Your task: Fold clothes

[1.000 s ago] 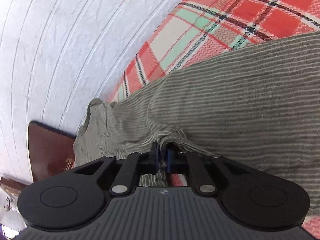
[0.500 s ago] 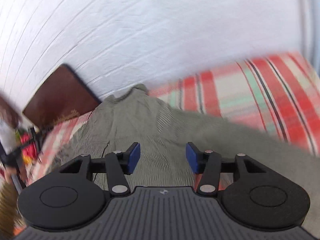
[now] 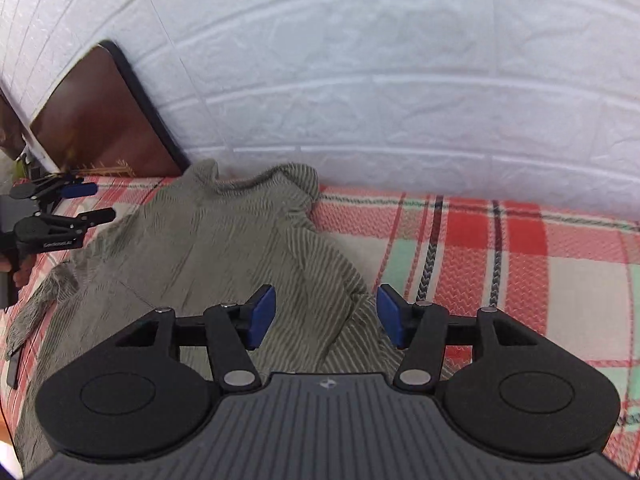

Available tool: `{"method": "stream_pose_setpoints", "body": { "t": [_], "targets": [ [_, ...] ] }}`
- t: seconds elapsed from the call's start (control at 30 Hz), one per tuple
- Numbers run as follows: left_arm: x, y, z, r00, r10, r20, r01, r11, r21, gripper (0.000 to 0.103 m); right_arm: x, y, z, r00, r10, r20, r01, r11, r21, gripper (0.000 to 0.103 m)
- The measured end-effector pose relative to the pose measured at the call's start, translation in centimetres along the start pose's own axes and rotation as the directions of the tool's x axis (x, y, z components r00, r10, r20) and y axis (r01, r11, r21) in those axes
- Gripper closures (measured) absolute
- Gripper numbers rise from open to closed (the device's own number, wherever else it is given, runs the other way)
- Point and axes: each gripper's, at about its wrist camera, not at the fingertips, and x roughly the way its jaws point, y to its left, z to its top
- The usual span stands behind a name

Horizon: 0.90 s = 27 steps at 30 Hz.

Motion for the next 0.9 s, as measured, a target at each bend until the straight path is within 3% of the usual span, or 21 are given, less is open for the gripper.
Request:
{"method": "stream_pose_setpoints", "body": {
  "t": [0.23,0.27,0.3,0.33,0.37,0.43,0.57,0.6,0.63,0.67,0.73,0.77,0.8,0.87,0.9],
  "targets": [
    [4.6,0.8,-0.6,0.995,-0.090,-0.032,0.087,0.993,-0.076,0.026,0.2,-0.9,0.1,1.000,0.015,-0.023,-0.015,1.000,0.020,0.044],
    [4.6,0.5,-0.8,0.994,-0.105,-0.034,0.103,0.993,-0.058,0.046,0.2,-1.0,0.1,1.000,0.016,-0.024,-0.015,1.000,0.023,0.049],
    [4.6,0.1,-1.0,0.992,-0.121,-0.036,0.119,0.992,-0.040,0.085,0.1,-1.1,0.1,1.000,0.017,-0.026,-0.016,1.000,0.026,0.087],
    [4.6,-0.2,-1.2,0.990,-0.136,-0.038,0.135,0.991,-0.022,0.101,0.1,-1.2,0.1,0.999,0.017,-0.027,-0.017,0.999,0.029,0.095],
    [4.5,-0.6,-1.4,0.990,-0.140,-0.035,0.140,0.990,0.000,0.103,0.1,-1.3,0.1,0.999,0.018,-0.029,-0.017,0.999,0.033,0.096],
    [4.4,-0.7,-1.7,0.994,-0.104,-0.021,0.104,0.994,0.026,0.103,0.0,-1.5,0.2,0.999,0.020,-0.032,-0.018,0.999,0.039,0.096],
    [5.3,1.1,-2.0,0.997,0.009,-0.076,-0.012,0.999,-0.037,0.103,0.0,-1.9,0.2,0.999,0.023,-0.038,-0.021,0.998,0.052,0.094],
    [5.2,1.5,-1.9,0.997,0.019,-0.081,-0.023,0.999,-0.050,0.103,-0.1,-2.0,0.2,0.999,0.024,-0.040,-0.021,0.998,0.055,0.085],
    [4.7,1.6,-1.7,0.998,0.000,-0.062,-0.004,0.998,-0.062,0.100,-0.1,-2.1,0.2,0.999,0.024,-0.041,-0.022,0.998,0.058,0.070],
    [4.2,1.8,-1.4,0.999,-0.019,-0.043,0.016,0.997,-0.073,0.082,-0.1,-2.2,0.3,0.999,0.025,-0.043,-0.023,0.998,0.061,0.062],
    [3.2,2.0,-0.8,0.998,-0.056,-0.004,0.055,0.994,-0.095,0.079,-0.9,-2.2,0.9,0.999,0.039,-0.006,-0.038,0.997,0.063,0.049],
    [2.7,2.1,-0.5,0.997,-0.074,0.015,0.075,0.992,-0.106,0.074,-1.2,-1.8,1.5,0.999,0.046,0.015,-0.047,0.997,0.063,0.048],
    [2.3,2.0,0.0,0.995,-0.090,0.037,0.094,0.988,-0.120,0.056,-1.4,-1.5,2.2,0.998,0.053,0.037,-0.055,0.997,0.062,0.046],
    [2.4,0.8,1.3,0.989,-0.132,0.073,0.141,0.980,-0.140,0.032,-1.0,-0.7,3.1,0.997,0.055,0.045,-0.057,0.997,0.049,0.045],
    [2.6,0.1,2.0,0.984,-0.158,0.088,0.169,0.975,-0.145,0.031,-0.4,-0.3,3.5,0.998,0.051,0.038,-0.053,0.998,0.038,0.045]
  ]
}}
